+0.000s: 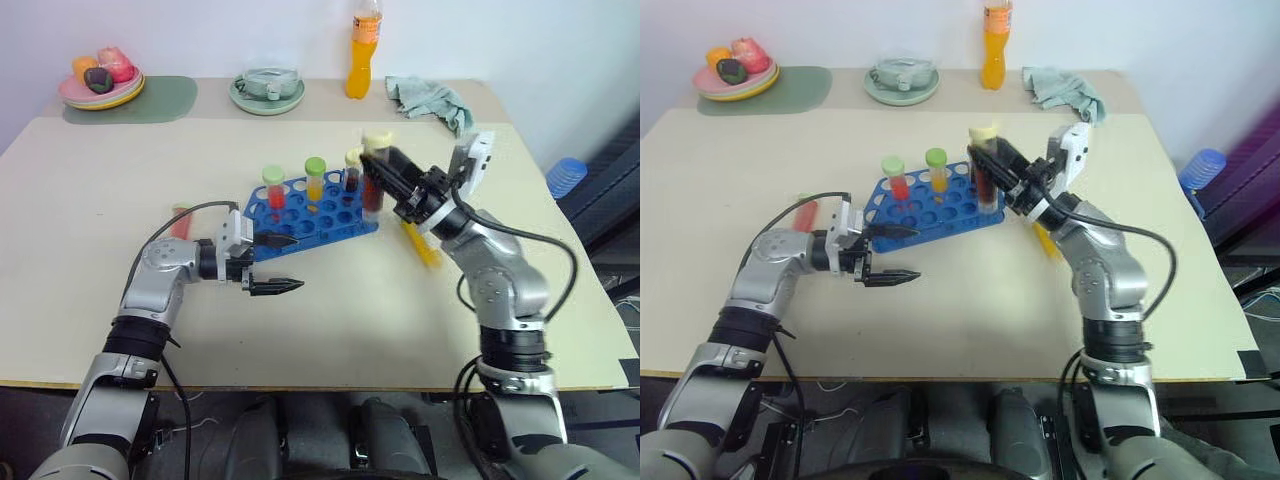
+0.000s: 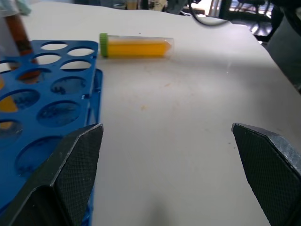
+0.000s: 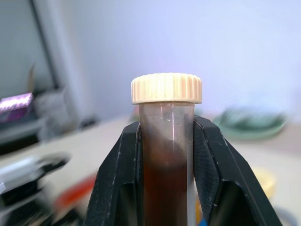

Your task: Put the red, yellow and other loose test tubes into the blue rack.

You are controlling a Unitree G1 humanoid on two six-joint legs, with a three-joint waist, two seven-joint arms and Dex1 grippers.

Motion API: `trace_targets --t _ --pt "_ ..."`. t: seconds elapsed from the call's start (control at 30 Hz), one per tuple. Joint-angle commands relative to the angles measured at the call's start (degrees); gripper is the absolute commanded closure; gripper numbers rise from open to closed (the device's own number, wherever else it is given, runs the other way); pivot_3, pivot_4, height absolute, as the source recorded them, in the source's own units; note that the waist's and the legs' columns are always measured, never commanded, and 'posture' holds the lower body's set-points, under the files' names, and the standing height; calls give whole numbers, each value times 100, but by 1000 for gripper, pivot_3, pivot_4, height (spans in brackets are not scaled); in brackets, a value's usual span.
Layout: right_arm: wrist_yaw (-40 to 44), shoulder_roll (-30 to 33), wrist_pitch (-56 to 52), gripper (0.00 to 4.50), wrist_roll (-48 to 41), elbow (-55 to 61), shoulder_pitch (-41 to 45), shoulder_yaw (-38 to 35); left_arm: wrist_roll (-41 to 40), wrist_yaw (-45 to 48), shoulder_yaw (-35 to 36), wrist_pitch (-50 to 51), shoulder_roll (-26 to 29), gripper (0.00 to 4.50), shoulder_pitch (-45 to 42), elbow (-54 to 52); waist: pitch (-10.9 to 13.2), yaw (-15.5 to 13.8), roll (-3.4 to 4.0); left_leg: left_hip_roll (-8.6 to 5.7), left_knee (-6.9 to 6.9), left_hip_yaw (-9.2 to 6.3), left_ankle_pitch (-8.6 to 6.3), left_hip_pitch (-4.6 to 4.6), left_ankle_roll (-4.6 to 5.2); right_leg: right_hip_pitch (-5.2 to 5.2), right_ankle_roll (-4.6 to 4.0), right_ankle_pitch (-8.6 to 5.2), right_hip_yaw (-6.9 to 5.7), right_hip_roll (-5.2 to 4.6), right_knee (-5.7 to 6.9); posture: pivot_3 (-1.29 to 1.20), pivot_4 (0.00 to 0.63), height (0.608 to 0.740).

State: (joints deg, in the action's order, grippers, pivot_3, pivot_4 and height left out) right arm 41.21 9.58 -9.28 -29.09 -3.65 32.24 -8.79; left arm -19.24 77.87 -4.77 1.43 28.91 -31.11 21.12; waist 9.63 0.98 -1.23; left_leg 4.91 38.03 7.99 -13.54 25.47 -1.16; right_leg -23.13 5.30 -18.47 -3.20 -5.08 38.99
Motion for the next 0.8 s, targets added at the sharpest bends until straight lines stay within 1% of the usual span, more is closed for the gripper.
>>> trace_targets --t 0.03,0.2,0.33,0.5,0.67,0.8 --pt "131 -274 1434 3695 333 -1116 260 -107 -82 -91 130 -46 -17 0 57 -177 0 1 0 0 0 -1 0 -1 0 0 0 0 0 0 0 0 150 740" --pt "337 -561 2640 3695 577 -2407 492 -50 -106 -174 170 15 34 0 155 -353 3 28 5 1 0 0 2 -2 -3 -1 0 0 1 1 4 0 150 740" --pt "411 -664 3232 3695 701 -3233 732 -73 -140 -246 234 115 121 0 268 -560 4 44 7 3 0 0 3 -4 -5 -1 0 0 1 1 7 0 150 740" --pt "427 -629 3667 3695 887 -4110 937 -89 -185 -444 308 315 181 0 556 -1006 4 47 7 2 -1 -1 3 -8 -5 2 0 0 2 0 7 0 150 740" --pt "287 -520 4012 3695 997 -4717 1071 -156 -232 -606 360 480 229 0 755 -1348 4 63 7 3 0 -2 3 -13 -6 8 0 0 2 0 8 0 150 740" --pt "357 -489 4134 3695 969 -4991 1125 -194 -277 -692 380 552 280 0 848 -1504 3 118 9 3 -1 -5 4 -24 -6 23 0 0 1 0 8 0 150 740"
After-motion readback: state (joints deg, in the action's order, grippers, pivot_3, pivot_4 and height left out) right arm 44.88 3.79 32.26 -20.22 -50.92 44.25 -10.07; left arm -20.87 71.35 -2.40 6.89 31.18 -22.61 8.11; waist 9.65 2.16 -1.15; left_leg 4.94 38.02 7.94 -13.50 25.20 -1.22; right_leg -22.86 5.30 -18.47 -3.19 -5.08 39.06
